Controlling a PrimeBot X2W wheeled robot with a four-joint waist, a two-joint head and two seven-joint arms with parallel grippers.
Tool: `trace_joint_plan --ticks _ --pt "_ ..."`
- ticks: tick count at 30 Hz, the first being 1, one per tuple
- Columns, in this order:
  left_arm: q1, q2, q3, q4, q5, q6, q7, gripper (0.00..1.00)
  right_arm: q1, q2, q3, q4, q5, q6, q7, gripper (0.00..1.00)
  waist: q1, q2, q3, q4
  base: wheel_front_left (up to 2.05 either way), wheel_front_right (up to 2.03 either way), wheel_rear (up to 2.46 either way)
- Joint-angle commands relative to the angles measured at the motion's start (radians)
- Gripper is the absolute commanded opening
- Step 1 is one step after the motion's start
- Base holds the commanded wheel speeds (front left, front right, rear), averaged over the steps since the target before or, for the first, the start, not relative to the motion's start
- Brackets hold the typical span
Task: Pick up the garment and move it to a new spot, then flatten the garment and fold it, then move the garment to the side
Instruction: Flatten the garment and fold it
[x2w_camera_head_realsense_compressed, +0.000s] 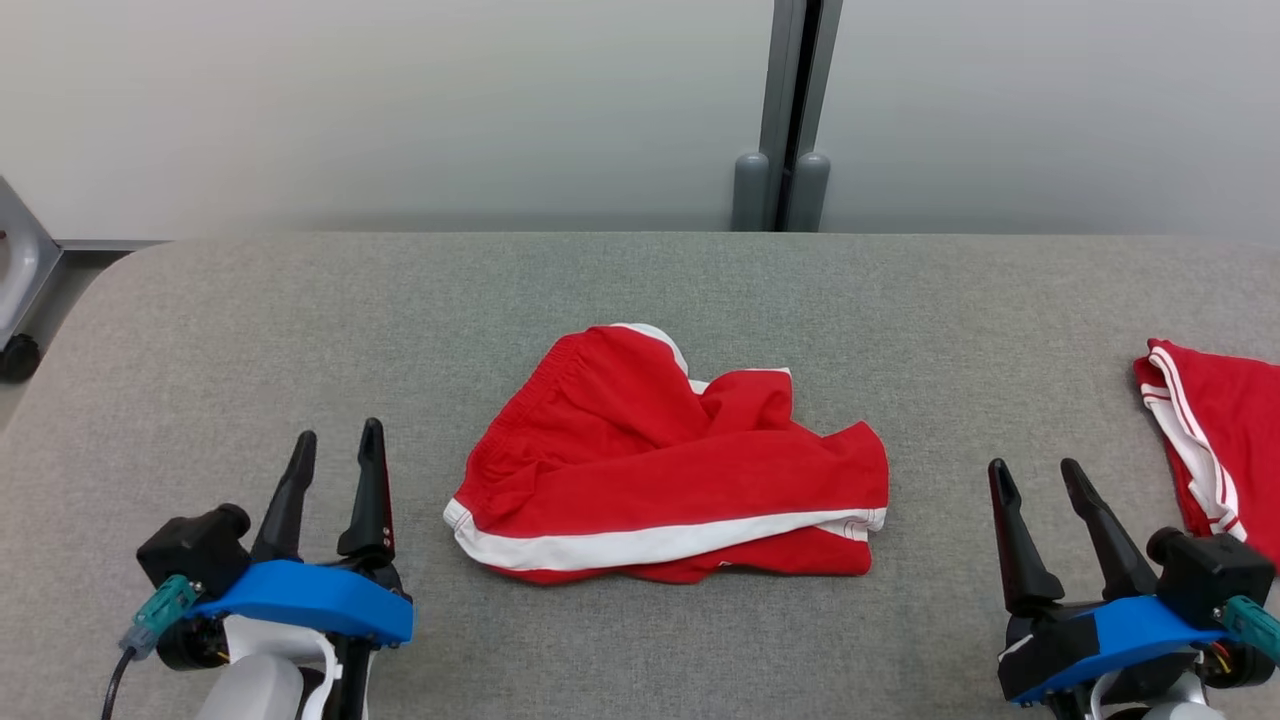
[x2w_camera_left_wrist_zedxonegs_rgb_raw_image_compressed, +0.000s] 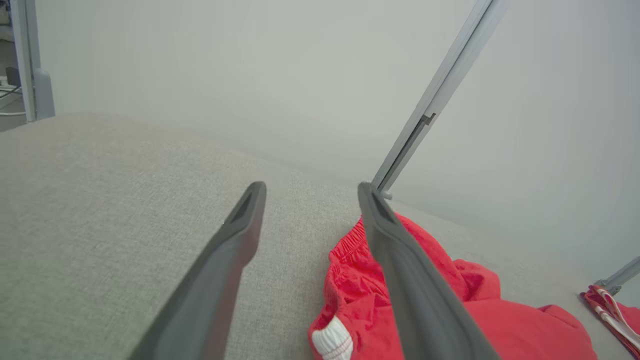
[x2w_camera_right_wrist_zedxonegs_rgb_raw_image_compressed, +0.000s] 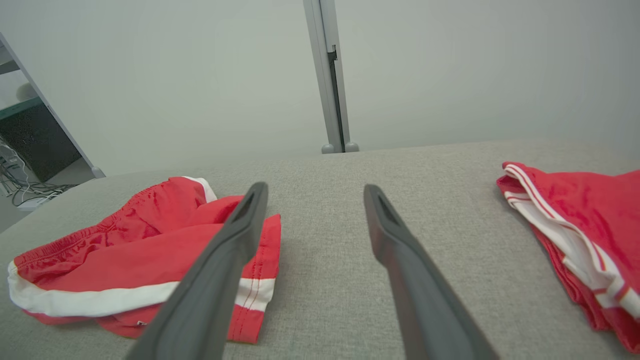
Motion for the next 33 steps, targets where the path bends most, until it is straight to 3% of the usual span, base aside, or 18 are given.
trace_joint_plan --ticks 1,8,15,19,33 --pt "0.029 0.008 0.021 -0.036 0.036 0.008 -0.004 1.0 0.009 -0.002 -0.003 -0.004 0.004 0.0 0.002 1.0 0.0 0.0 -0.005 0.002 0.0 0.0 0.0" --pt "0.104 0.027 0.048 -0.119 0.171 0.014 -0.005 1.0 0.029 -0.002 -0.002 -0.004 0.009 0.0 0.004 1.0 0.0 0.0 -0.034 0.006 0.0 0.0 0.0" --pt "0.13 0.064 0.021 -0.094 0.247 0.026 -0.003 1.0 0.052 -0.002 -0.004 0.002 0.008 0.0 0.008 1.0 0.0 0.0 -0.068 0.006 0.0 0.0 0.0" --pt "0.124 0.089 0.004 -0.074 0.271 0.027 0.001 1.0 0.062 -0.002 -0.001 0.002 0.002 0.0 0.023 1.0 0.0 0.0 -0.075 0.002 0.0 0.0 0.0" --pt "0.122 0.084 -0.003 -0.071 0.259 0.04 0.007 1.0 0.072 -0.002 0.005 -0.006 0.008 0.0 0.047 1.0 0.0 0.0 -0.072 0.003 0.0 0.0 0.0"
